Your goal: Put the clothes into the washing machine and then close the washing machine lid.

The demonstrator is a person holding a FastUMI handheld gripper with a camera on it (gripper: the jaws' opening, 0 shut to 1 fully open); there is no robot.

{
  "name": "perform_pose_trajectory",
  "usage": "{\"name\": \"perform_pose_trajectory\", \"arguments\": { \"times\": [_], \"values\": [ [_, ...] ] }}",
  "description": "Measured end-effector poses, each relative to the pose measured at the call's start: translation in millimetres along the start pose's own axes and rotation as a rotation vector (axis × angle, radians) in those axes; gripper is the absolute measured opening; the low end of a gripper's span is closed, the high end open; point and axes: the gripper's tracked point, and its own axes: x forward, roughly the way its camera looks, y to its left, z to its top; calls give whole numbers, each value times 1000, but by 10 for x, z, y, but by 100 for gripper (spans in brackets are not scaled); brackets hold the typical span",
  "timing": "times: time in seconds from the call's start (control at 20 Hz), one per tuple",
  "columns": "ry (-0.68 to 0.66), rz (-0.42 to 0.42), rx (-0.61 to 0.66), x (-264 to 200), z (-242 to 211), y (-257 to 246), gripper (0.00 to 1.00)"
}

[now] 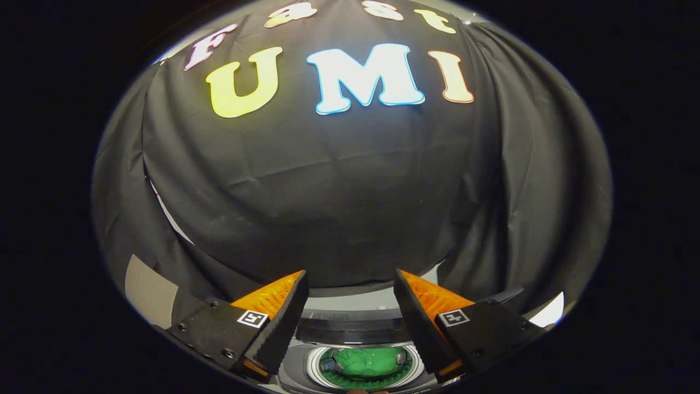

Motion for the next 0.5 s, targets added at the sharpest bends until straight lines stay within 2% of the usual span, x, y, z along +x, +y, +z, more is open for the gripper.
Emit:
{"name": "perform_pose_trajectory", "arguments": {
  "times": [0.15,0.5],
  "values": [
    [81,0,-6,105,-162,-16,97],
    [102,8,-47,97,-236,-19,97]
  ]
}}
